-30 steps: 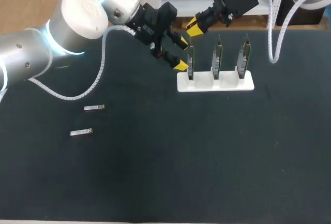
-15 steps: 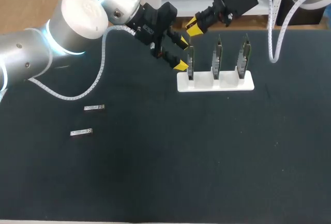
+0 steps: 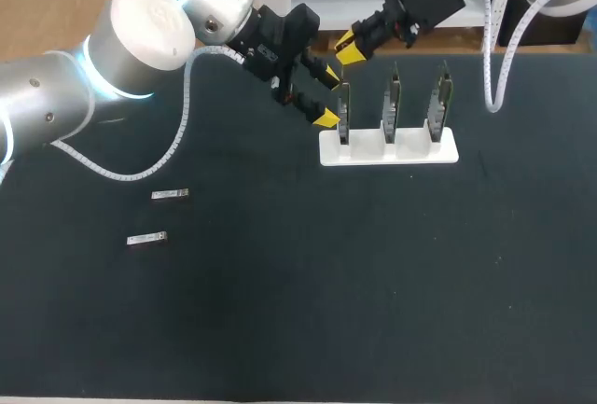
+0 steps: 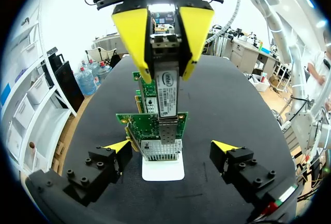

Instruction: Pick up the optical module with the left hand, and insert it into the network port with the right hand.

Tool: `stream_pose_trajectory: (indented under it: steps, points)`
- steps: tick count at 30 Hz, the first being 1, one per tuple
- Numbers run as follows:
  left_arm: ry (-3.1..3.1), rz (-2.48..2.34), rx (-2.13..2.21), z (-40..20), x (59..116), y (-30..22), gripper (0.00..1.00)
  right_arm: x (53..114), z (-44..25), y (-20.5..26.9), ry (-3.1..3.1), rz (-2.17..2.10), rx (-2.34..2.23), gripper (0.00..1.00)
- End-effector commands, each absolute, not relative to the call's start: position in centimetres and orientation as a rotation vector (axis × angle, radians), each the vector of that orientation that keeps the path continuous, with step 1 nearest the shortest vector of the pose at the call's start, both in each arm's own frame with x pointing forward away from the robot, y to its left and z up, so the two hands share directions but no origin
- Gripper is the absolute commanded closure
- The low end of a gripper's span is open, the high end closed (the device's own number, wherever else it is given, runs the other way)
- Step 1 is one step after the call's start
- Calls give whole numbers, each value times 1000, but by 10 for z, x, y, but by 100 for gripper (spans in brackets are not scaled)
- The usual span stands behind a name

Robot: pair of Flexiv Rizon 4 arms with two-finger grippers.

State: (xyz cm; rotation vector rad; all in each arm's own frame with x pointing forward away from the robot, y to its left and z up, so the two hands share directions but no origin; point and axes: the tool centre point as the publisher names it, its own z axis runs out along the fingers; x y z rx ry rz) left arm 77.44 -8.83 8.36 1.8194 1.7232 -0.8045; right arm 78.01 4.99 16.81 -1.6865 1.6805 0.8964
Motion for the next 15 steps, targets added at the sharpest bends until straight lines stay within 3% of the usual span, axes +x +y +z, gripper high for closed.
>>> stream_pose_trajectory:
  steps: [1,15]
  points:
    - [1727,-803,1821,84,775,-89,0,779,169,48,1676,894,-1685,100]
    - [1727,-803,1821,84,775,-89,0,782,166,48,1664,923,-1709,100]
